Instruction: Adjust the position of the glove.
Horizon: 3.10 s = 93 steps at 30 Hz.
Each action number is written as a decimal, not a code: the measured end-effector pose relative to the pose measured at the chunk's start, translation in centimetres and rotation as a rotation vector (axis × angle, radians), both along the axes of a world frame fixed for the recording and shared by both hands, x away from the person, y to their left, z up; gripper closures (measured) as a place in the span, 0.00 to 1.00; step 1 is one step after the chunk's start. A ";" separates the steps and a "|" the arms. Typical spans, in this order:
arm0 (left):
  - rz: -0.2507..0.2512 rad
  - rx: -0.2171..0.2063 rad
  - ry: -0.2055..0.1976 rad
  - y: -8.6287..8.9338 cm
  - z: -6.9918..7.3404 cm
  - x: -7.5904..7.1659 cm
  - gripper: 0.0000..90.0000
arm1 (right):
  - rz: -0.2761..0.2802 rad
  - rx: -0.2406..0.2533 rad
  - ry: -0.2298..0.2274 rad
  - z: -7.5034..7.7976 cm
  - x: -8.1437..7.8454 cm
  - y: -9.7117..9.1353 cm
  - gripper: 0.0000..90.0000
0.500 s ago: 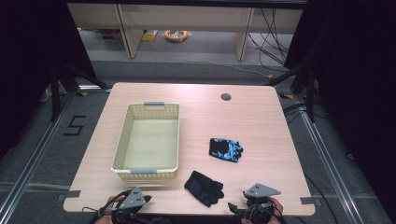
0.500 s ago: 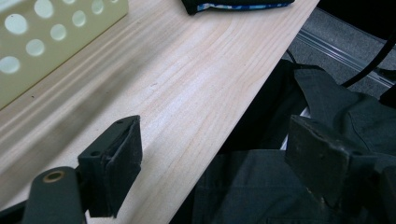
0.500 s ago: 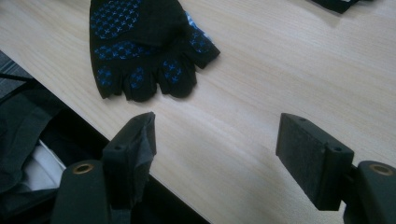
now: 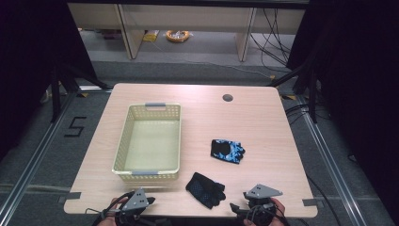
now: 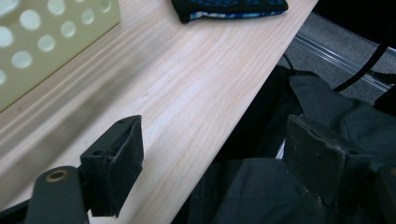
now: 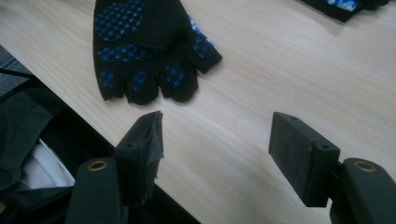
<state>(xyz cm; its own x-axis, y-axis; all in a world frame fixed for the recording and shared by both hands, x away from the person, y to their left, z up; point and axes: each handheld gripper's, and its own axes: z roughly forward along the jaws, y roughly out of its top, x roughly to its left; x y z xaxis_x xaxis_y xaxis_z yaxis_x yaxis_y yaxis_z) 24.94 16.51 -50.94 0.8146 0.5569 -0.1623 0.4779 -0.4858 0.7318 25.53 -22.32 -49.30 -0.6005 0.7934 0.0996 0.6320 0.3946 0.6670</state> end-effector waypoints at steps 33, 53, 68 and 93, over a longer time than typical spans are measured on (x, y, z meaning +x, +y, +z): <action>-0.045 0.088 -0.050 -9.2 0.2 5.9 0.33 | 0.076 -0.035 -0.012 0.2 5.3 3.5 0.62; -0.083 0.152 -0.098 -9.5 0.0 6.3 0.76 | 0.131 -0.033 0.037 -1.0 6.3 4.0 0.92; -0.144 0.079 -0.076 -10.7 1.1 4.6 0.91 | 0.197 -0.007 0.015 1.3 6.6 3.0 0.96; -0.149 0.082 -0.059 -12.3 0.3 5.8 0.85 | 0.147 -0.053 0.074 -0.3 8.9 2.1 0.91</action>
<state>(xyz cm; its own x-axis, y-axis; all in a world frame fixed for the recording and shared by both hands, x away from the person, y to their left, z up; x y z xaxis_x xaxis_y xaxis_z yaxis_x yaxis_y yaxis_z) 30.76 4.22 -50.65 0.8959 0.4386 -0.0707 0.3536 -0.6075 0.7113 34.47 -20.20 -49.57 -0.7030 0.7029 0.1083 0.6114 0.5194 0.5970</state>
